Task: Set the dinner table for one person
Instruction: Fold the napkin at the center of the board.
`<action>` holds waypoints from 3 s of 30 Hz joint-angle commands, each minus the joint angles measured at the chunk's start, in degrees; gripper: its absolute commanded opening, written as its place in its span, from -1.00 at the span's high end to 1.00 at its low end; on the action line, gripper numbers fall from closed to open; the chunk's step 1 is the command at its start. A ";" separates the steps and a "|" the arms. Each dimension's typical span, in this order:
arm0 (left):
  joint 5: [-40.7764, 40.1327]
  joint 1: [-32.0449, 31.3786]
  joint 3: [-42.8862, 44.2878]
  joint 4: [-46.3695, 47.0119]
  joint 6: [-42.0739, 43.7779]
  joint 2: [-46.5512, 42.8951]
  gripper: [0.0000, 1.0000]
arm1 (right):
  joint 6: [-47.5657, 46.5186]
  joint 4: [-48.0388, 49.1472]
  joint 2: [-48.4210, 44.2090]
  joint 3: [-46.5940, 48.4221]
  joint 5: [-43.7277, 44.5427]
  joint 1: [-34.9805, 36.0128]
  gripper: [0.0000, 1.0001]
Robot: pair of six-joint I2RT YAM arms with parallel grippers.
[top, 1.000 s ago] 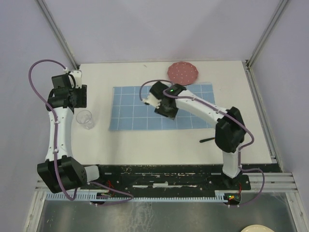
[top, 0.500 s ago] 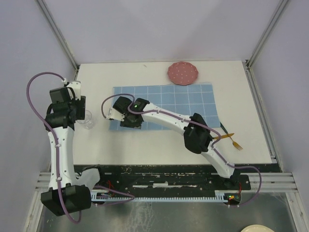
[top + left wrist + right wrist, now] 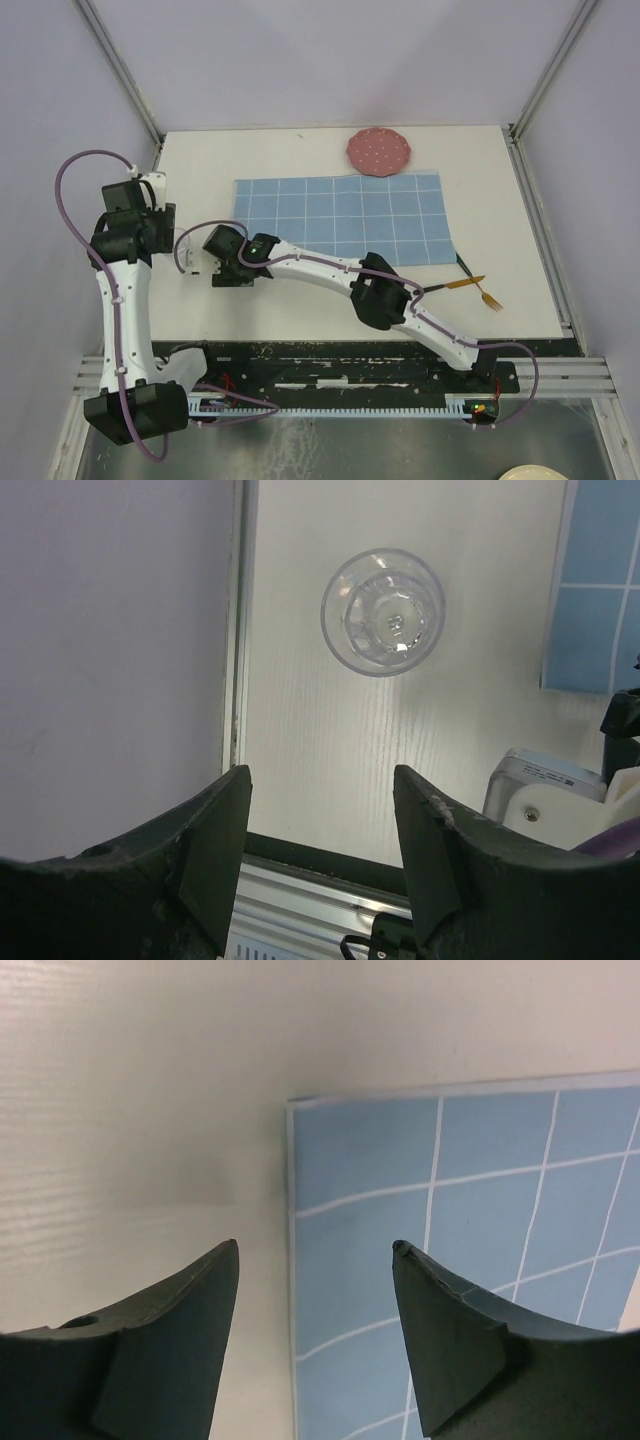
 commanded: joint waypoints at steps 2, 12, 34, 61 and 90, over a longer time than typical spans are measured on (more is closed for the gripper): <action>-1.85 0.17 3.69 -0.95 -0.69 -0.58 -0.31 | -1.56 7.78 2.27 3.22 -2.09 -0.17 -0.43; -1.91 0.17 3.70 -1.75 -2.75 -1.45 -0.29 | -0.33 12.02 4.39 0.65 -2.68 -0.26 -0.37; -0.11 0.12 6.07 -2.58 -4.50 -0.98 -0.25 | 4.13 7.46 4.79 -3.02 -4.82 -3.61 0.97; 7.42 0.14 7.39 7.56 -5.60 6.09 -0.22 | 5.58 -2.22 -27.39 -13.61 -5.57 4.81 0.97; 12.50 0.12 13.90 6.85 -6.84 12.84 -0.19 | 2.23 -2.61 -48.64 -30.67 2.75 -2.24 0.97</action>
